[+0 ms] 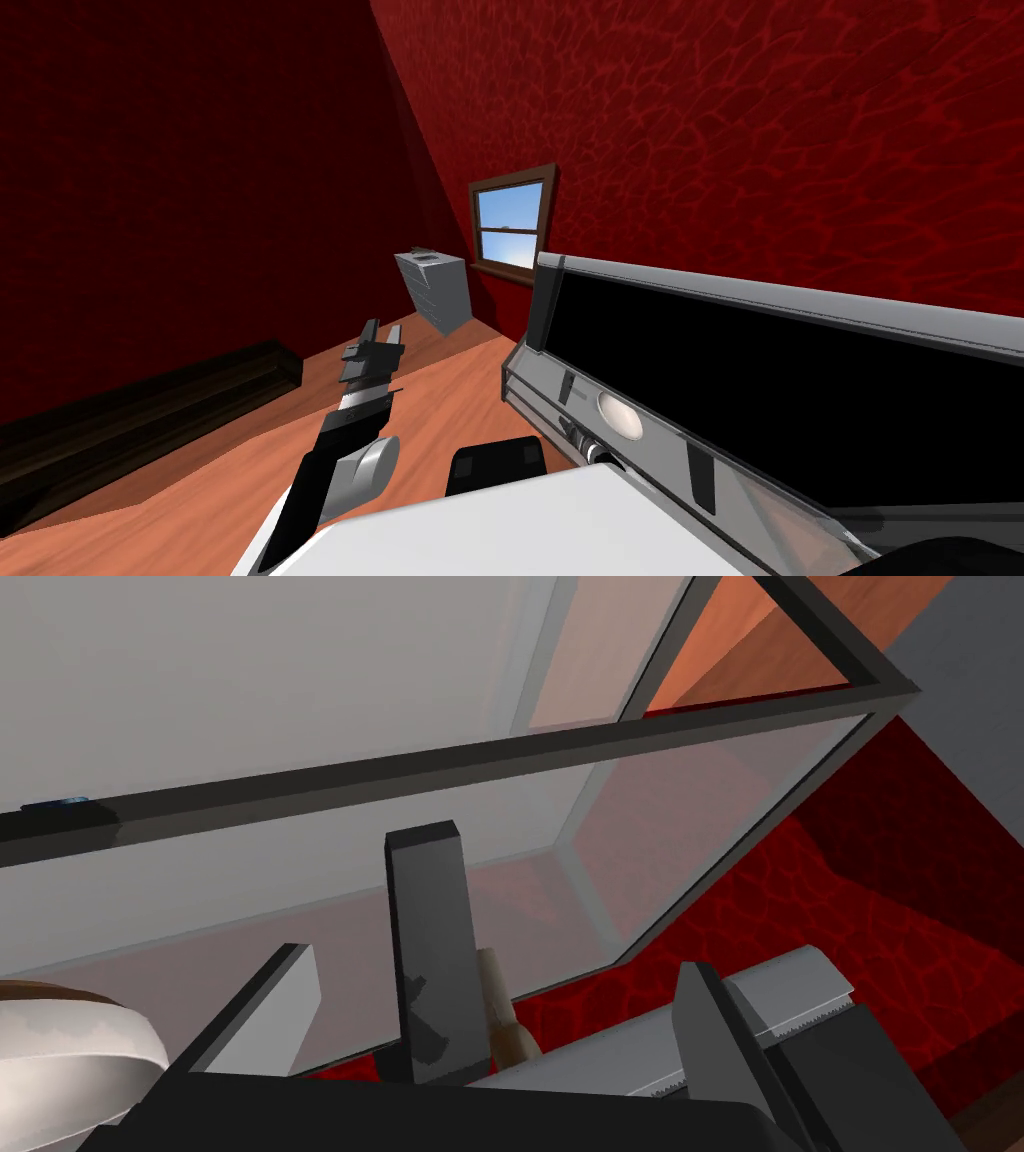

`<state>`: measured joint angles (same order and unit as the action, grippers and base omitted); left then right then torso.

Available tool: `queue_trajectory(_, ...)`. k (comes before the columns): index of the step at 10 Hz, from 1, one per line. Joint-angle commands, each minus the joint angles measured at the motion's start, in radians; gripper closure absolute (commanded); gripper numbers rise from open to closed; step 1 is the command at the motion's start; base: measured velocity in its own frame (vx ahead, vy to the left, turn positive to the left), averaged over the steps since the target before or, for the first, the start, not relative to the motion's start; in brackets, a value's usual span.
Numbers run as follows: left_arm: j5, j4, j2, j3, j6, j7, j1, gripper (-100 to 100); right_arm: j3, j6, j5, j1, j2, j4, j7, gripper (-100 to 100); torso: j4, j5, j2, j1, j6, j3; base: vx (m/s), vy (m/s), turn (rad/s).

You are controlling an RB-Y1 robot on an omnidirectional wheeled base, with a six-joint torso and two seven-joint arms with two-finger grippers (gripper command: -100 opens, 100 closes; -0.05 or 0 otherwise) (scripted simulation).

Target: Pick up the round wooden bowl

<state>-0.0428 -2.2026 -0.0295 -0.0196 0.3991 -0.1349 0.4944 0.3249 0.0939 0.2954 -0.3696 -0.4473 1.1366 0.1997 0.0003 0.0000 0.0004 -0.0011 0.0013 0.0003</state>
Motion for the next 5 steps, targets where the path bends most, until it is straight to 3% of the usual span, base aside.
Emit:
queue_trajectory(1, 0.0, 0.0, 0.0, 0.0, 0.0, 0.0, 0.0, 0, 0.003, 0.0, 0.001, 0.002, -0.001, -0.039, 0.004, -100, 0.0, 0.0, 0.0, 0.0, 0.0, 0.0, -0.001, -0.002, -0.019)
queue_trajectory(4, 0.0, 0.0, 0.0, 0.0, 0.0, 0.0, 0.0, 0, 0.04, -0.03, 0.018, 0.019, -0.023, -0.149, 0.038, -100, 0.0, 0.0, 0.0, 0.0, 0.0, 0.0, -0.001, 0.003, 0.24)
queue_trajectory(5, 0.0, 0.0, 0.0, 0.0, 0.0, 0.0, 0.0, 0, 0.058, -0.044, 0.025, 0.027, -0.034, -0.198, 0.054, -100, 0.0, 0.0, 0.0, 0.0, -0.001, 0.0, 0.0, 0.002, 0.477)
